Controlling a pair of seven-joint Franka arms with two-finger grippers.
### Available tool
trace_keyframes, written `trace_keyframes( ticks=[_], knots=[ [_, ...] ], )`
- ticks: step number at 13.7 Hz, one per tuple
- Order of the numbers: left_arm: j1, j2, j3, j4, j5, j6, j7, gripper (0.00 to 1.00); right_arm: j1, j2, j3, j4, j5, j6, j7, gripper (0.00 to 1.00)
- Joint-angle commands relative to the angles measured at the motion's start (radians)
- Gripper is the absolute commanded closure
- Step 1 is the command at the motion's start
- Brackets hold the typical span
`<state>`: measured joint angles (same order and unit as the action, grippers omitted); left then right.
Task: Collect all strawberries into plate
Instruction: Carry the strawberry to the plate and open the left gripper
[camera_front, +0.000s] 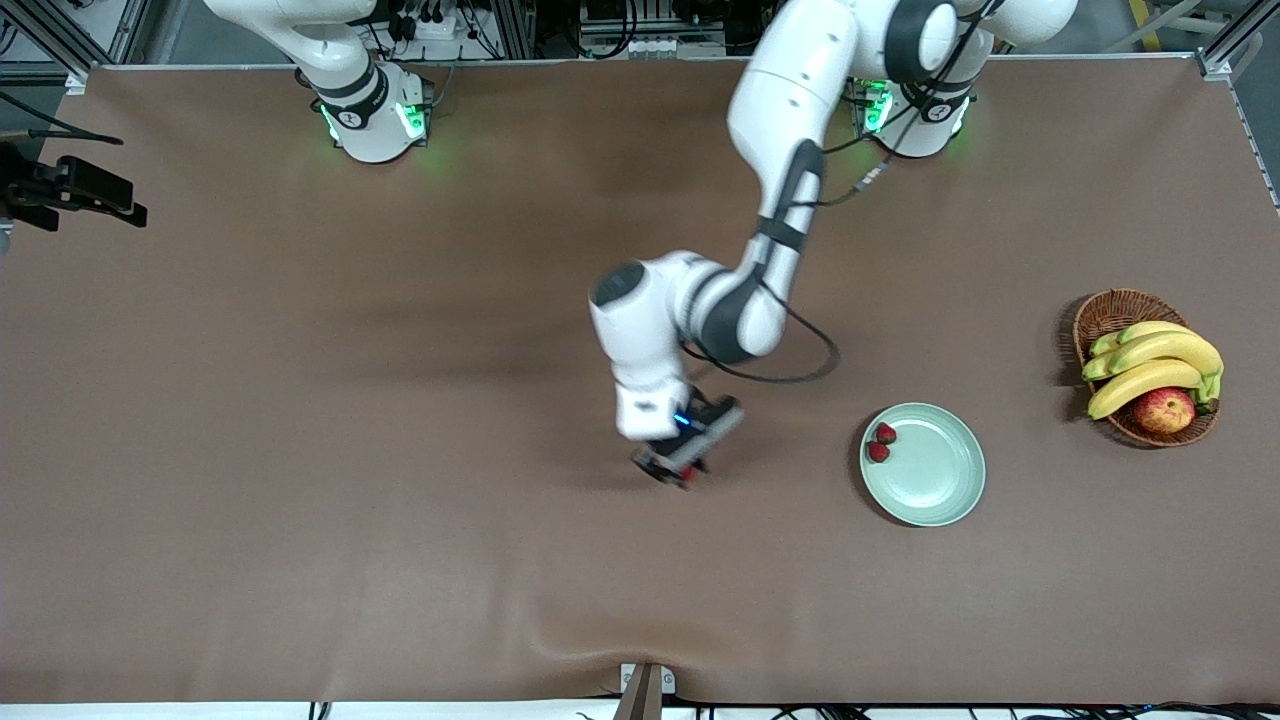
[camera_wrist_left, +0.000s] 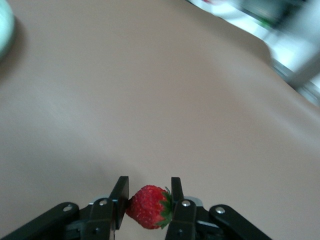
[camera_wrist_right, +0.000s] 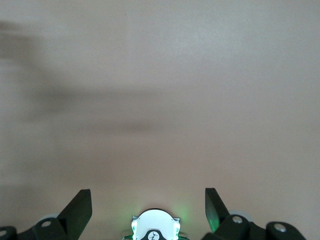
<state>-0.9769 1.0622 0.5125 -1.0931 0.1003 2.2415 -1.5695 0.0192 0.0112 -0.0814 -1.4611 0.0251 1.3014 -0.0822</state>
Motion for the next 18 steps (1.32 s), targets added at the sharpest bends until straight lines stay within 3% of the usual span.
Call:
trace_keyframes(
  ticks=[1, 8, 17, 18],
  knots=[
    [0.084, -0.054, -0.012, -0.041, -0.043, -0.080, 0.028, 1.00, 0.007, -0.016, -0.008, -0.007, 0.001, -0.007, -0.002, 0.00],
    [0.271, -0.061, -0.012, -0.071, -0.073, -0.143, 0.086, 1.00, 0.004, -0.016, -0.009, -0.008, 0.003, -0.010, 0.007, 0.00],
    [0.351, -0.100, -0.012, -0.214, -0.074, -0.149, 0.152, 1.00, -0.005, -0.005, -0.009, -0.008, 0.004, -0.031, -0.001, 0.00],
    [0.363, -0.122, -0.012, -0.231, -0.074, -0.149, 0.179, 0.94, -0.002, -0.005, -0.009, -0.005, 0.004, -0.031, -0.001, 0.00]
  ],
)
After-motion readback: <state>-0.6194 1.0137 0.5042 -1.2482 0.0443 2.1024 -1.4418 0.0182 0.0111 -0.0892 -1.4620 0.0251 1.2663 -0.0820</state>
